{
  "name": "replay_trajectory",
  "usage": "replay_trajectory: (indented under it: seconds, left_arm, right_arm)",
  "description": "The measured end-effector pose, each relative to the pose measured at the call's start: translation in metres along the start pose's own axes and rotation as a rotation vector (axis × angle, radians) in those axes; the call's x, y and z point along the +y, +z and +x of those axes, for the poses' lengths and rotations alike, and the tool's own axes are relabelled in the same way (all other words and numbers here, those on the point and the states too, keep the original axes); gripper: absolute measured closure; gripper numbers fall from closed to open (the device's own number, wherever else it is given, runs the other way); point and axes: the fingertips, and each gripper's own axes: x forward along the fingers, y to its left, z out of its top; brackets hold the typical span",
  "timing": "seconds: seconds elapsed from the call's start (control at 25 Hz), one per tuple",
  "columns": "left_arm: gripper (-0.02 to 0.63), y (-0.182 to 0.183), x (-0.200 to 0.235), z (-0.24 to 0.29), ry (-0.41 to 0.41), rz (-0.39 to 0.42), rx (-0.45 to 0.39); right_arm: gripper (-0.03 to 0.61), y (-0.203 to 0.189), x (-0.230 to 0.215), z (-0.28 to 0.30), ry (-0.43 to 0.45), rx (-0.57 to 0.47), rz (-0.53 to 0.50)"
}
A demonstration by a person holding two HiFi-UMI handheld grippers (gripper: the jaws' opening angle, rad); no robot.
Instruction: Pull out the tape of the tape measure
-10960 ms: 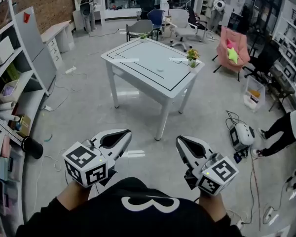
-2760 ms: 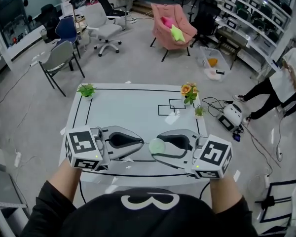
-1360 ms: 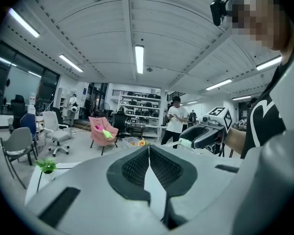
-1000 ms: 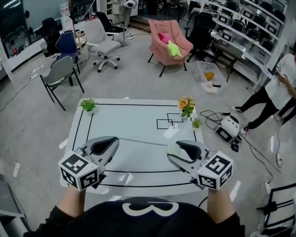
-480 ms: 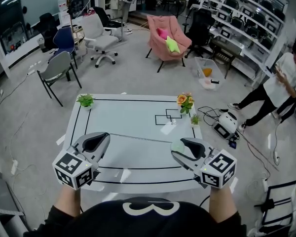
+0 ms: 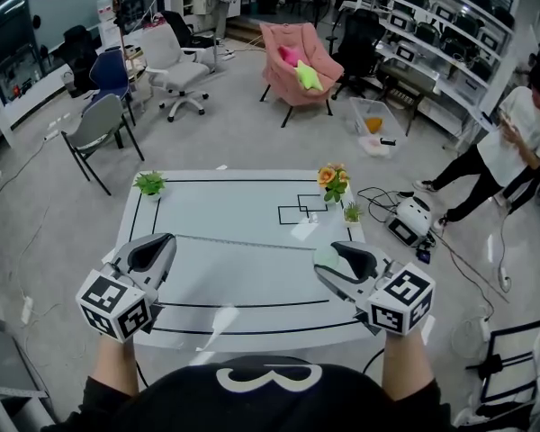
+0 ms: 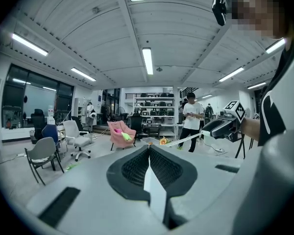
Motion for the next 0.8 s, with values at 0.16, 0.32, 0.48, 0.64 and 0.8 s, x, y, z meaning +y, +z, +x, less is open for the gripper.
replay_trajectory:
  seconds: [0.16,0.32,0.48,0.64,0.8]
  left_arm:
    - [0.6,0.0,0.012,-0.004,0.036,-0.004,-0.001]
    - [0.6,-0.004,0.026,-0.009,0.064,-0.034,-0.002]
    - [0.6,-0.006,0.025,-0.009,0.061,-0.045,-0.001]
    - [0.6,-0.005,0.018,-0.007,0.039,-0.04,-0.003]
    - [0.6,-0.007,0.017,-0.006,0.039,-0.041,-0.002]
  right_arm:
    - [0.356,0.002,-0.003,0.0,-0.01,0.001,-0.001]
    - [0.356,-0.001,-0.007,0.002,-0.02,0.003,0.005]
    - [0.356,-0.001,-0.005,0.006,-0.008,0.005,0.007]
    - [0.356,-0.002,0.0,0.013,0.008,0.006,0.005]
    - [0.356,-0.003,0.004,0.019,0.01,0.009,0.003]
